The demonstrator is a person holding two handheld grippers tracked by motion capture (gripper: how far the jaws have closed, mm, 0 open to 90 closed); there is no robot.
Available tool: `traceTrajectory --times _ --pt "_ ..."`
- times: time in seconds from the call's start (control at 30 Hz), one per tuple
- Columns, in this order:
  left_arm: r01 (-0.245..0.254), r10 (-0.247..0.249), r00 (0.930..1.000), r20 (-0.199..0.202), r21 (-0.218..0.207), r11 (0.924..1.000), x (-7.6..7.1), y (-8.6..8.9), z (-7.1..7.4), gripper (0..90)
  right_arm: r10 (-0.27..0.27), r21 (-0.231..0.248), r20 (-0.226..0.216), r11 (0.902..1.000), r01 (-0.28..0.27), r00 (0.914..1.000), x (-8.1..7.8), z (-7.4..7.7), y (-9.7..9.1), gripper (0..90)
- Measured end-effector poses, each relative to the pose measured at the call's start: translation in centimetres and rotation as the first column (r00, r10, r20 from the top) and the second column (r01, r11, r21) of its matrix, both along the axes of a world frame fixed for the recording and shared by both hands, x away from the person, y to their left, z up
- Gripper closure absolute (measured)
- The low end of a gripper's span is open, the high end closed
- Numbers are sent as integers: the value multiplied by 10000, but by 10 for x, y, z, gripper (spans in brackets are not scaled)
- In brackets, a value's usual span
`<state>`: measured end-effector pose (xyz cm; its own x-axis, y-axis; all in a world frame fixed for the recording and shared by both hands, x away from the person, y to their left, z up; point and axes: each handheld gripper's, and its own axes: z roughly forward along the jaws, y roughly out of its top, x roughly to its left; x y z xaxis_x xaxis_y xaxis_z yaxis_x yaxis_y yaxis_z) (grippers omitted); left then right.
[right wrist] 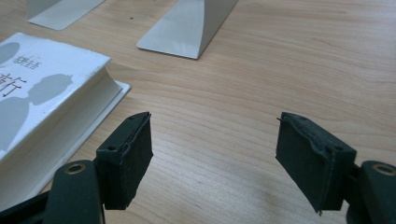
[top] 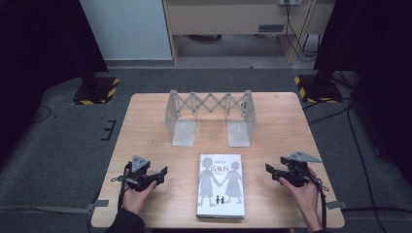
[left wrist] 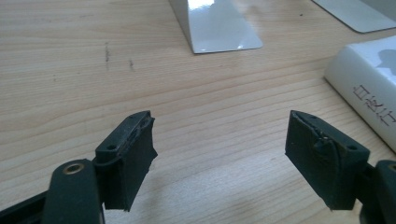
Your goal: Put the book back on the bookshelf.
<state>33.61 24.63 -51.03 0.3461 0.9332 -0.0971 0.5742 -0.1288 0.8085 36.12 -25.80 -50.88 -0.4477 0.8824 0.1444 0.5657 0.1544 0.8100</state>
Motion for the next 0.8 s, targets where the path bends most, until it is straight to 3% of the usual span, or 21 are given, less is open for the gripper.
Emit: traceTrajectory --times 0.1,0.37,0.57,0.8 --pt "161 -161 9999 60 -32 9999 -2 -4 2 232 41 74 54 10000 -42 10000 0 2 2 266" --pt "494 -470 9984 310 -829 9953 -7 -12 10 237 257 438 320 9987 -270 9992 -3 10 10 261" --pt "678 -636 9970 442 -1020 9925 -9 -18 13 238 359 563 445 9977 -384 9984 -4 13 12 261" --pt "980 -916 9941 573 -1210 9878 -12 -27 16 241 477 1068 587 9928 -538 9971 -6 17 18 260"
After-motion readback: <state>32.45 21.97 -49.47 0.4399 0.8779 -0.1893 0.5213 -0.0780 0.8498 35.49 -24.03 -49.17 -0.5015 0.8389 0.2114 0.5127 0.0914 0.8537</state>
